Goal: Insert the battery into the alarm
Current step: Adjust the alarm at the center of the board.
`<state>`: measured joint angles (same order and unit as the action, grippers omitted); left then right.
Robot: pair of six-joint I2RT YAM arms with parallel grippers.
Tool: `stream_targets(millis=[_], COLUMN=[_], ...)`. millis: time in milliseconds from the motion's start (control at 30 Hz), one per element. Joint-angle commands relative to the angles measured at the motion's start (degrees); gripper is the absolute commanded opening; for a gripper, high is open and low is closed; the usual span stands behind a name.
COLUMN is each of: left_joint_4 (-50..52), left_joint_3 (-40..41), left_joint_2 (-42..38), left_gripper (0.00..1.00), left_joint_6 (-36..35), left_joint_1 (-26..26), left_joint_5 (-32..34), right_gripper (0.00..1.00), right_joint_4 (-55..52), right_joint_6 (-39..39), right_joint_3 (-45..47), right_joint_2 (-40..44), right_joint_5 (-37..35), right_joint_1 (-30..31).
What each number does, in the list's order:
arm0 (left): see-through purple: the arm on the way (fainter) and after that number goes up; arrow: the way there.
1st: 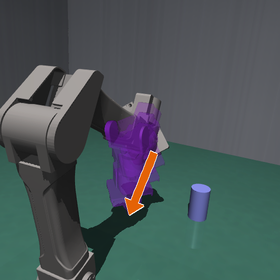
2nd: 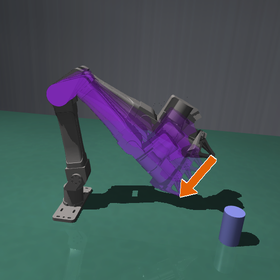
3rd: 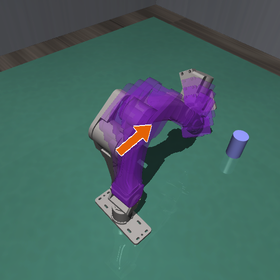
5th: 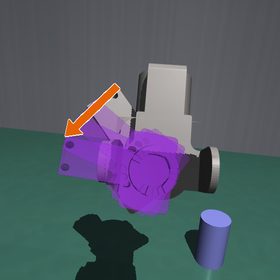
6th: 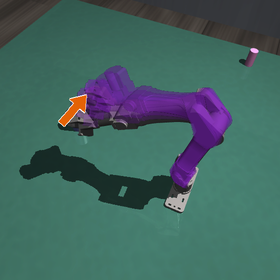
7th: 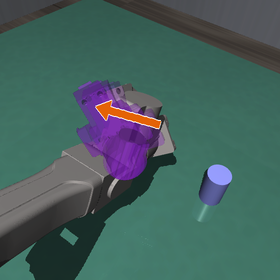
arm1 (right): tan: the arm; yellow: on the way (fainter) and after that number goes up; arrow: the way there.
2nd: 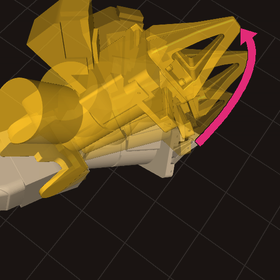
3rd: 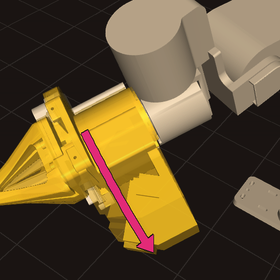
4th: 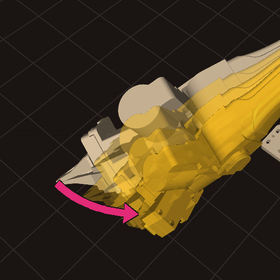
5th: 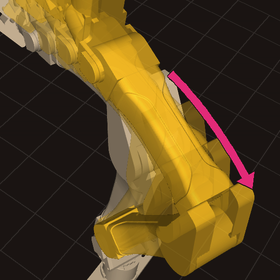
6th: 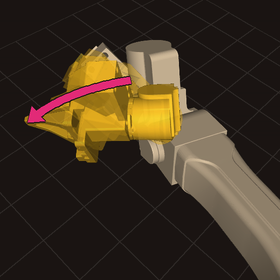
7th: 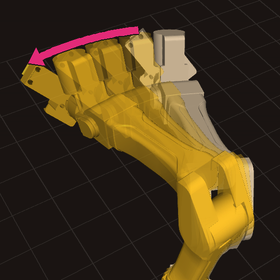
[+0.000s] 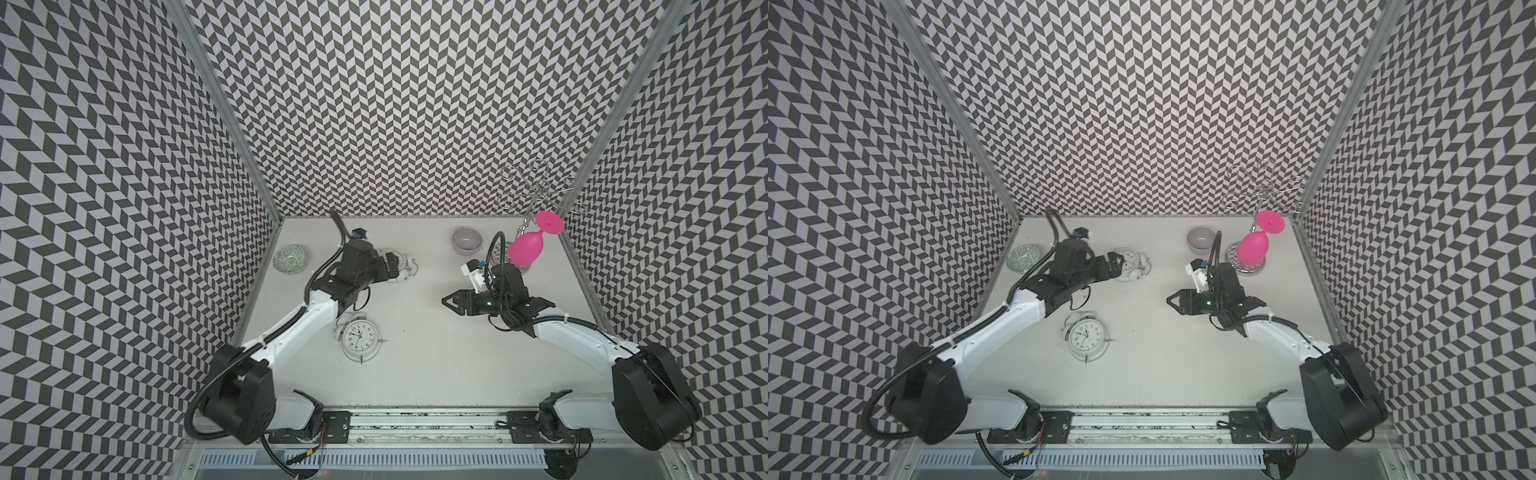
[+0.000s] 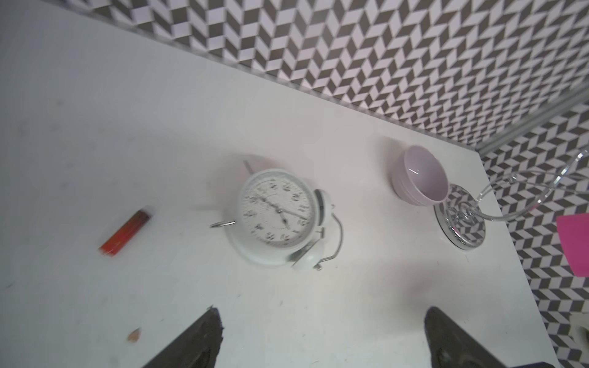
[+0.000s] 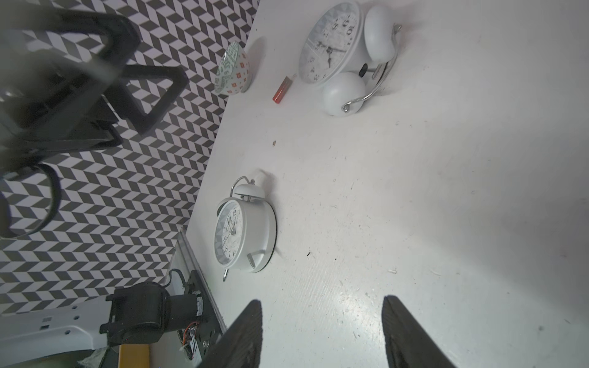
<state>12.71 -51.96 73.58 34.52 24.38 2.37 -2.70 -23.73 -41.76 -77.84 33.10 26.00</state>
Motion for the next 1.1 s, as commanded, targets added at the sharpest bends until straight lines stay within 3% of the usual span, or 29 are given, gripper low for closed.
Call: stream_targets(millis=[0, 100, 233, 367, 733, 800, 900, 1067], left_joint_4=[3.14, 5.32, 5.6, -2.23, -11.36, -13.5, -15.83, -17.29], left_joint_3=[10.6, 18.62, 27.38, 35.73, 32.81, 31.28, 28.11, 25.15], left_joint_2=[-8.29, -17.1, -24.88, -28.32, -17.33, -14.14, -8.83, -5.15], left_gripper=[0.99, 0.99, 0.99, 0.99, 0.99, 0.95, 0.76, 0.77], left_joint_6=[8.42, 12.62, 20.29, 26.58, 24.34, 24.36, 23.56, 21.18], left_joint_1=[-4.58, -8.13, -8.56, -8.56, -6.16, -3.38, 0.57, 3.23], left_joint_5=[0.17, -1.4, -5.11, -11.6, -17.07, -17.18, -17.94, -17.71], right_gripper=[0.59, 0.59, 0.59, 0.59, 0.58, 0.58, 0.58, 0.57], right_joint_4=[5.59, 6.03, 5.87, 5.88, 5.18, 5.12, 4.93, 5.27], right_joint_6=[-0.62, -1.01, -0.85, -0.76, -0.43, -0.45, -0.3, -0.36], right_joint_3=[-2.47, -3.27, -4.36, -4.65, -3.77, -3.42, -2.99, -2.21], right_joint_2=[-1.85, -3.5, -5.0, -5.51, -4.29, -3.98, -3.39, -3.19], right_joint_5=[-1.29, -1.3, -1.38, -1.37, -2.41, -2.56, -3.13, -3.53], right_joint_1=[2.54, 4.08, 5.35, 5.81, 5.82, 5.82, 5.82, 5.73])
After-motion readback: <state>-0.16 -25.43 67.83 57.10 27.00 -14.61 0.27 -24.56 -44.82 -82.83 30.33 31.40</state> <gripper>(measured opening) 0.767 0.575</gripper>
